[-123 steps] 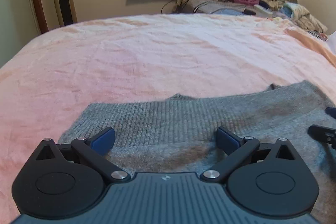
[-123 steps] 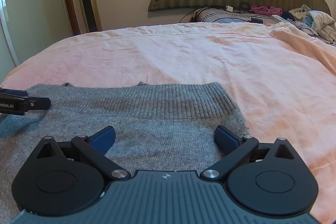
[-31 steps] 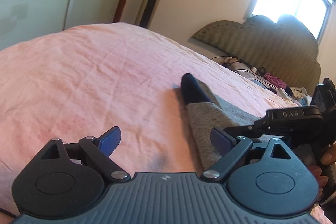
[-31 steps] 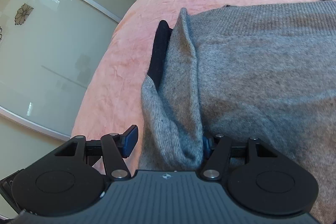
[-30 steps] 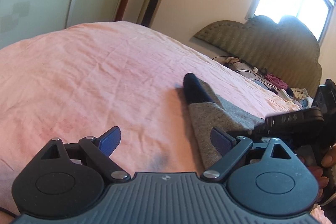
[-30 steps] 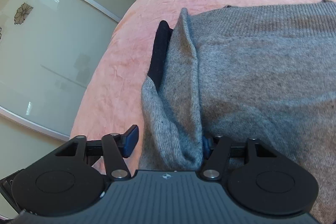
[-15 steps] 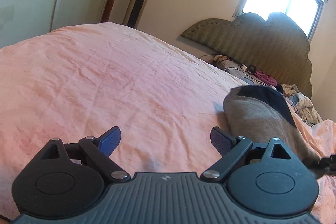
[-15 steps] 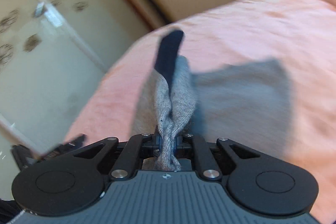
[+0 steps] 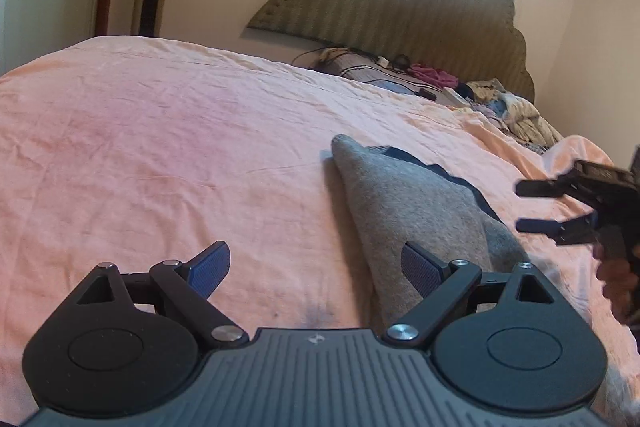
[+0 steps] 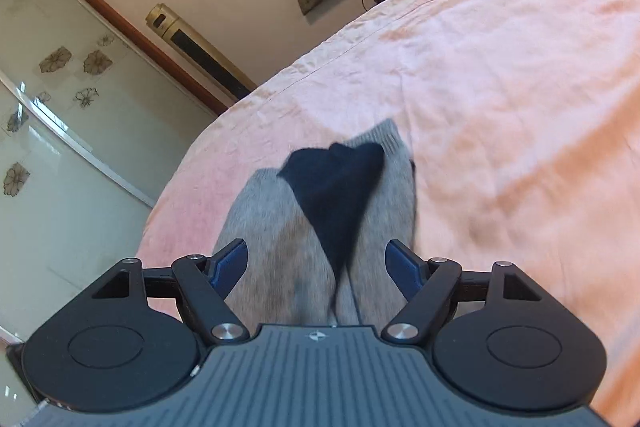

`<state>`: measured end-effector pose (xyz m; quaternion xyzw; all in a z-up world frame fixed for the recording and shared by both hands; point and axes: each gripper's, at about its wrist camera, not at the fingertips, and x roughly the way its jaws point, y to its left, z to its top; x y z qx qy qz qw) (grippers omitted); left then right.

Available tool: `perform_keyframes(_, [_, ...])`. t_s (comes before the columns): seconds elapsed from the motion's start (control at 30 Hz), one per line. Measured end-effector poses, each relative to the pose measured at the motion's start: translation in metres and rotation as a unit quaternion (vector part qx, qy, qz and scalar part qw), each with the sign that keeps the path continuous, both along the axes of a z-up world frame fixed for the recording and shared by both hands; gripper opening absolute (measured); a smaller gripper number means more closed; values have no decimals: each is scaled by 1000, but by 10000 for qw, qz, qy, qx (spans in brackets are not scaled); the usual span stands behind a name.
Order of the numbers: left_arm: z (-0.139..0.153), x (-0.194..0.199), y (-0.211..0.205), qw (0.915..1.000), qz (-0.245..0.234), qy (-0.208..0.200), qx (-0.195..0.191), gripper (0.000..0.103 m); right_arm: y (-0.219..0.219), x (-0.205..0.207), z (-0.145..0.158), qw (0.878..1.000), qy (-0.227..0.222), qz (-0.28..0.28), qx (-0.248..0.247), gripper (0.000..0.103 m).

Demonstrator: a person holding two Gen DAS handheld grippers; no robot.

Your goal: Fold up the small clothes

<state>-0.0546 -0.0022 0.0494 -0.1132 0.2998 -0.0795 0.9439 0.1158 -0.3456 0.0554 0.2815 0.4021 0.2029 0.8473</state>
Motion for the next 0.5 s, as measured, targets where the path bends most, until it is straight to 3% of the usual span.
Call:
perform_keyframes(0.1, [0,-2,-12,9996,-237,-2,162,93,17,36,-18,9994,328,-8,-68,70])
perform_keyframes(0.17, [2,-4,-15,9990,-344,-46,266,93,30,49,-27,9988,437,204,-75,27])
perform_keyframes(0.2, [3,-6,-14,9988,-372,-71,313,93,35,48,-28,9986,392,316,-176,18])
perform_keyframes(0.3, [6,-11,-7,9984,-406,-196,355,94,27,27,-10,9983,-120,321,-469,15])
perform_keyframes(0.43, [4,11,2,9984,-552,-107,-63,99,2,21,-40,9991,226,104,-330,13])
perform_keyframes(0.47, [5,22,3,9977,-631,-72,-236,99,-1,18,-39,9996,174,68,-209,15])
perform_keyframes(0.5, [5,34,5,9964,-721,-34,-449,99,-5,15,-36,9998,175,6,-46,27])
